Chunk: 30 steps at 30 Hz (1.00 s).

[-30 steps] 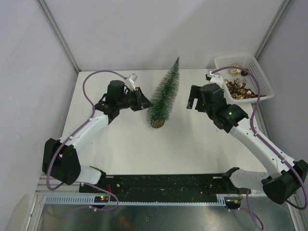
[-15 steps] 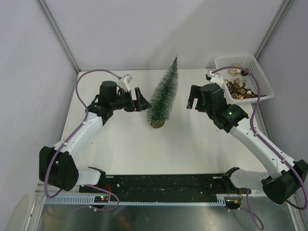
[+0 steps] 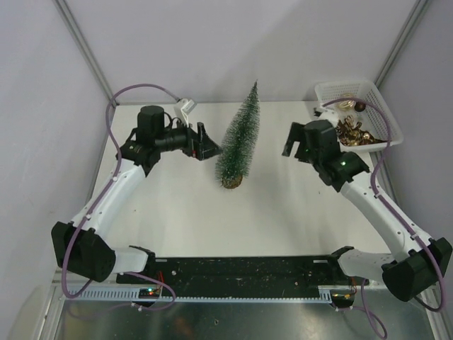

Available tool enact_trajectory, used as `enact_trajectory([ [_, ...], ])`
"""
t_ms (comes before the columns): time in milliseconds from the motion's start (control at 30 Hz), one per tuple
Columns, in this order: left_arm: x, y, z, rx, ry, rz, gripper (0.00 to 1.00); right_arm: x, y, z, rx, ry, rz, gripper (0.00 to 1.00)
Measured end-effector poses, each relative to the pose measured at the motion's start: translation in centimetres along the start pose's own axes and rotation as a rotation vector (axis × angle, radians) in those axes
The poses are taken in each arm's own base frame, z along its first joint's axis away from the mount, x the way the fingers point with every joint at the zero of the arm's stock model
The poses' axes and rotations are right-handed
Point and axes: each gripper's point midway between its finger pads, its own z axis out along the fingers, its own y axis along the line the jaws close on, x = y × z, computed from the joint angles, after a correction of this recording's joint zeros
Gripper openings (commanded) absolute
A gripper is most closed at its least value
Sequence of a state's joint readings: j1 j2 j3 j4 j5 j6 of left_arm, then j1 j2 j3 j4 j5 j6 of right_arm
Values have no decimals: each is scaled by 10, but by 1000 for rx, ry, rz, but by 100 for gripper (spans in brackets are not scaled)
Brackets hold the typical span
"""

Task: Decorate the small christmas tree

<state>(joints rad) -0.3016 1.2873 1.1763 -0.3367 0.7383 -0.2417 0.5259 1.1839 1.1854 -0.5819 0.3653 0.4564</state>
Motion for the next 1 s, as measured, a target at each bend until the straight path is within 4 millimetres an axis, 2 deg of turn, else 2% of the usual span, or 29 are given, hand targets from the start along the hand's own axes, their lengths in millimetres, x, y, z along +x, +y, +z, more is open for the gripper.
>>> enact_trajectory([
  [67, -9, 3, 5, -9, -6, 24, 100, -9, -25, 8, 60, -6, 57, 91],
  [167, -12, 18, 14, -58, 5, 24, 100, -23, -89, 30, 228, -8, 174, 91],
  [233, -8, 32, 20, -100, 28, 3, 100, -23, -128, 46, 339, 11, 228, 92],
  [333, 2, 49, 21, -155, 62, -35, 100, -11, -177, 72, 475, 75, 277, 93],
  [433, 3, 59, 15, -194, 62, -42, 100, 4, -210, 98, 556, 144, 310, 94],
  [500, 1, 66, 11, -223, 57, -36, 100, 12, -224, 110, 588, 174, 322, 95],
  [567, -1, 71, 8, -249, 52, -32, 100, 16, -233, 120, 604, 190, 329, 96],
  [633, -3, 76, 5, -268, 50, -31, 100, 12, -234, 128, 600, 181, 327, 96],
  [700, -4, 79, 2, -277, 47, -36, 100, 2, -231, 132, 580, 157, 324, 96],
  [867, -5, 87, -5, -294, 42, -57, 100, -43, -214, 140, 484, 50, 314, 96],
  [1000, -5, 91, -8, -294, 41, -69, 100, -59, -206, 145, 449, 7, 285, 97],
])
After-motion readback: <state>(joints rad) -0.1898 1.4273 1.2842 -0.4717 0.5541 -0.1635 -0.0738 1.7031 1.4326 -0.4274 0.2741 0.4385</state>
